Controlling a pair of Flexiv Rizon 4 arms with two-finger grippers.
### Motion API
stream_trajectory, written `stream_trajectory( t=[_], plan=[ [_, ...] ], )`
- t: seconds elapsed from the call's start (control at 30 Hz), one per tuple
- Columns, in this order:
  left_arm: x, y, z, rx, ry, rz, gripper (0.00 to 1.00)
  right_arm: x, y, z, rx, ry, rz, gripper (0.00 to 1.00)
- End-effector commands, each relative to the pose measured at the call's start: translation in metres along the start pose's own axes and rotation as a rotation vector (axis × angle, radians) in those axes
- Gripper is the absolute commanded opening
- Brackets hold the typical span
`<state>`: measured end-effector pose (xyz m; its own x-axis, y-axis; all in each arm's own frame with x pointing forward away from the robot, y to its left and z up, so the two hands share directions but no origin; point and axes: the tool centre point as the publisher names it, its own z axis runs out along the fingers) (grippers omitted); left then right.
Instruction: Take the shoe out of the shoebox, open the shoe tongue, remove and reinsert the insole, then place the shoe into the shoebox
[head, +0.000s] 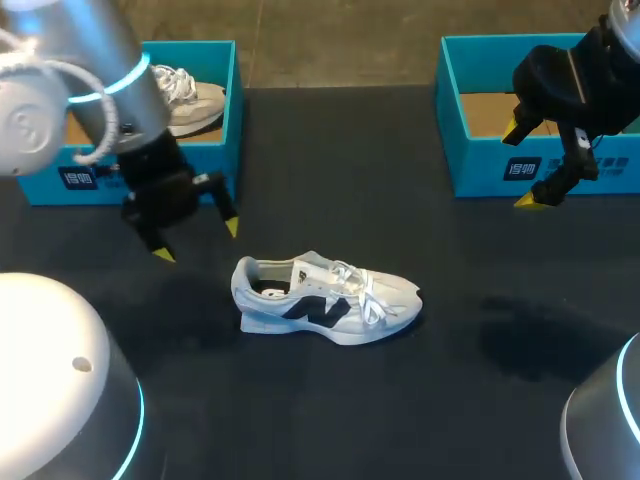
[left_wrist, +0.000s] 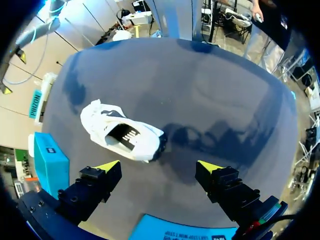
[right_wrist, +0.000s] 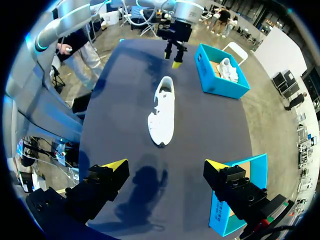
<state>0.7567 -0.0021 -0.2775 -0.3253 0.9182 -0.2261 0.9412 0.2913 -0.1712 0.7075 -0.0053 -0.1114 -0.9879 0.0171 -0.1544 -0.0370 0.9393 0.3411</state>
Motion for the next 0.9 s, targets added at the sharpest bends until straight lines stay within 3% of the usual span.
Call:
stream_trajectory(
  t=[0.03,0.4,0.6,0.63,0.9],
  plan=[
    [0.013,0.0,0.0,-0.001,-0.196,0.003,1.0,-0.002,0.002,0.001,0.003,0.005,0.001,1.0],
    [0.014,0.0,-0.001,-0.013,-0.205,0.01,1.0,-0.002,0.002,0.001,0.003,0.005,0.001,1.0],
    [0.025,-0.002,-0.006,0.138,-0.291,-0.244,1.0,-0.002,0.002,0.001,0.003,0.005,0.001,1.0],
    [0.027,-0.001,-0.007,0.192,-0.325,-0.299,1.0,-0.002,0.002,0.001,0.003,0.005,0.001,1.0],
    [0.045,0.008,-0.002,0.337,-0.396,-0.476,1.0,-0.002,0.002,0.001,0.003,0.005,0.001,1.0]
  ],
)
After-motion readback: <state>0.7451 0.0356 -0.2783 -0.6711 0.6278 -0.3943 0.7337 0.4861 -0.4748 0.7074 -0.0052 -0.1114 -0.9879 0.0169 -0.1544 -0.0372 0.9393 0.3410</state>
